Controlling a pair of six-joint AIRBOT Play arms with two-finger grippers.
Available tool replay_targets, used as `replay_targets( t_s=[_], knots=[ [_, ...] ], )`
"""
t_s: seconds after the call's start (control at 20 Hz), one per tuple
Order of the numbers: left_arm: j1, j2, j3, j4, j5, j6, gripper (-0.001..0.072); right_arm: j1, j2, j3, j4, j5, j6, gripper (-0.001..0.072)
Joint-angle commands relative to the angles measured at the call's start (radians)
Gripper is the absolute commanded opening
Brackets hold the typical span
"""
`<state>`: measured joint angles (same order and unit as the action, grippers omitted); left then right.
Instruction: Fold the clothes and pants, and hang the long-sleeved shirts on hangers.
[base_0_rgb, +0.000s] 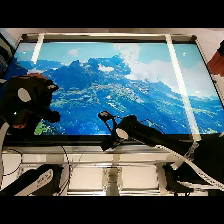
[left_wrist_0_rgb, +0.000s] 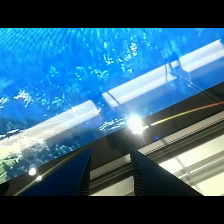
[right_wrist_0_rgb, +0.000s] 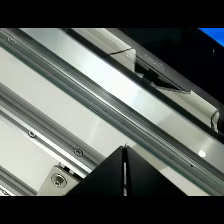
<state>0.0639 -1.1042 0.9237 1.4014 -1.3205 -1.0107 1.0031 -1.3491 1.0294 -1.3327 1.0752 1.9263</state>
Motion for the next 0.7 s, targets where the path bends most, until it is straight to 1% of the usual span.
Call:
replay_targets(
  t_s=[0.0,0.15,0.25,0.4,0.45,0.5,0.55,0.6,0.65],
  knots=[
    [-0.002,-0.006,0.000,-0.034,0.000,0.000,0.0303,0.001,0.001,0.001,0.001,-0.024,0.000,0.0022],
    [-0.002,-0.006,0.000,-0.015,-0.007,-0.005,0.0302,0.001,0.001,0.001,0.001,-0.025,0.000,0.0022],
    [-0.002,-0.006,0.000,-0.015,-0.036,-0.051,0.0302,0.001,0.001,0.001,0.001,-0.025,0.000,0.0022],
    [-0.002,-0.007,0.000,0.014,-0.011,-0.048,0.0302,0.001,0.001,0.001,0.001,-0.026,0.000,0.0021],
    [-0.002,-0.006,0.000,0.062,0.028,-0.048,0.0276,0.001,0.001,0.001,0.001,-0.025,0.000,0.0022],
    [0.002,-0.006,0.000,0.146,0.074,-0.063,0.0152,0.001,0.001,0.001,0.002,-0.025,0.000,0.0022],
    [0.023,-0.006,0.000,0.227,0.143,-0.114,0.0112,0.001,0.001,0.001,0.005,-0.023,0.000,0.0022],
    [0.064,-0.006,0.000,0.273,0.226,-0.177,0.0178,0.000,0.001,0.001,0.026,-0.018,-0.001,0.0021],
    [0.120,-0.006,0.003,0.299,0.303,-0.230,0.0332,0.000,0.001,0.001,0.048,-0.019,-0.002,0.0022]
  ],
)
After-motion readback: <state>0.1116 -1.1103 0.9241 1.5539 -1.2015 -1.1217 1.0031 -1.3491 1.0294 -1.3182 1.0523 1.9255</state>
